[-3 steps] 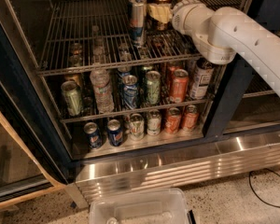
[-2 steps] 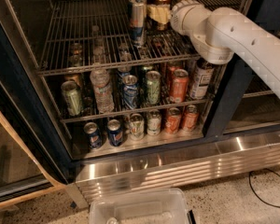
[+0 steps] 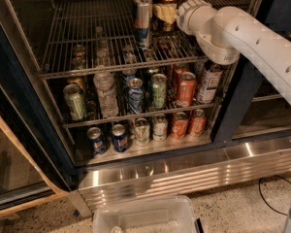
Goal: Pick orange can from top shelf of fridge
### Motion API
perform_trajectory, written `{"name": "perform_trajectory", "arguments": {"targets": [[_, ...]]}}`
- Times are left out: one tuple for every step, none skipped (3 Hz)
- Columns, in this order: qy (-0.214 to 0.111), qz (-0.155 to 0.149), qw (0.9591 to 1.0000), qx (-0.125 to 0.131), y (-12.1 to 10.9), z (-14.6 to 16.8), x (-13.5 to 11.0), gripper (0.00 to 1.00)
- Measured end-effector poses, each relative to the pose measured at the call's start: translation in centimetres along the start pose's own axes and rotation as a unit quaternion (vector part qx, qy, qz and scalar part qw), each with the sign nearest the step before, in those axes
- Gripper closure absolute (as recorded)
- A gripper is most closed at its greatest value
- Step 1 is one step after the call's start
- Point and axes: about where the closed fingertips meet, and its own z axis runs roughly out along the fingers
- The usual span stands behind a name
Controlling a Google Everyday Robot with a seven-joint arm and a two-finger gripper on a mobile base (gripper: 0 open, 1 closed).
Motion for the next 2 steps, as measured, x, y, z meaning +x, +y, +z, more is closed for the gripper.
{"name": "perform_trajectory", "arguments": {"targets": [[-0.002, -0.001, 1.0000, 0.005, -0.37, 0.36, -0.17, 0.27], [-0.002, -0.004, 0.9999, 0.010, -0.70, 0.73, -0.23, 0.26]]}}
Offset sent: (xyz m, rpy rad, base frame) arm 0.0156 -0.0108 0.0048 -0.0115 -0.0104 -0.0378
